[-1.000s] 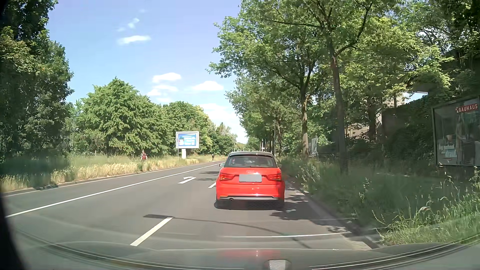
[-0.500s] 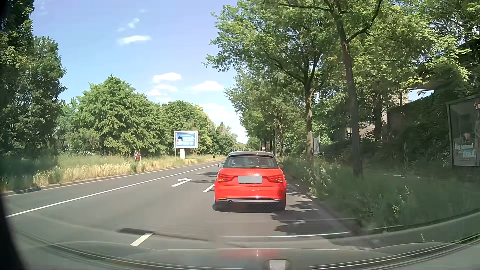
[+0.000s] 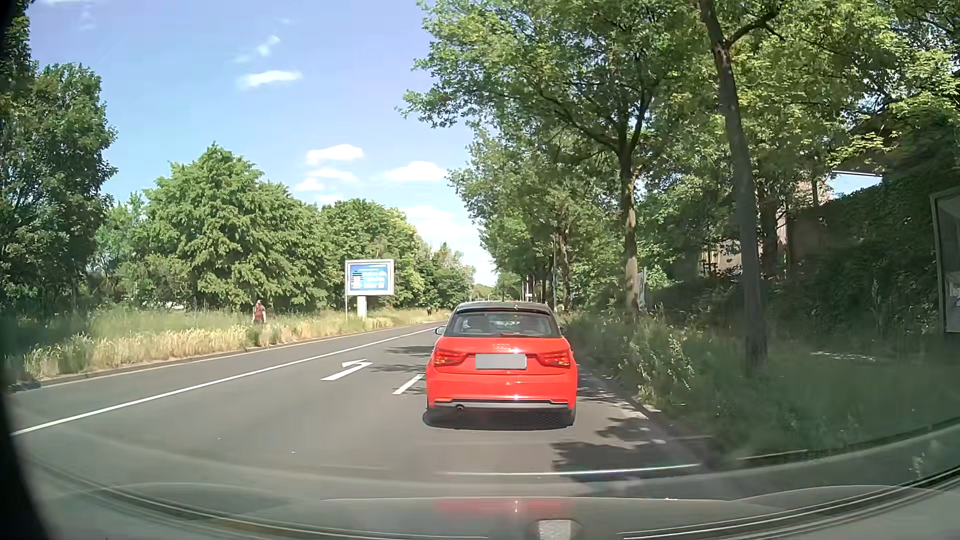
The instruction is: Follow the waypoints while adhering to traffic rules and regulations
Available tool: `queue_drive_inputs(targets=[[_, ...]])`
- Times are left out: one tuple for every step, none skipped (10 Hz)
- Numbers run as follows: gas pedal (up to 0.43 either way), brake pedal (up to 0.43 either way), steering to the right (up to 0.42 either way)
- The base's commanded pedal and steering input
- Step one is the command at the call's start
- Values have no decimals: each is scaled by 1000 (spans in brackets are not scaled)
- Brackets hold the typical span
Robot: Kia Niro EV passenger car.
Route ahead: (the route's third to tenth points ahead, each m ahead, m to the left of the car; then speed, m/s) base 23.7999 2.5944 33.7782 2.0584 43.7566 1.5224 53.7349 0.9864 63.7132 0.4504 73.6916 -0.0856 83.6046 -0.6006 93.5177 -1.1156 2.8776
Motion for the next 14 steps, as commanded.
queue_drive_inputs(targets=[[0, 30, -6], [0, 30, -5], [0, 30, -4], [0, 30, -4], [0, 30, -4], [0, 30, -4], [0, 37, -3], [0, 30, -1], [0, 30, 0], [0, 30, 0], [0, 30, 0], [0, 30, 0], [8, 37, 1], [8, 30, 1]])
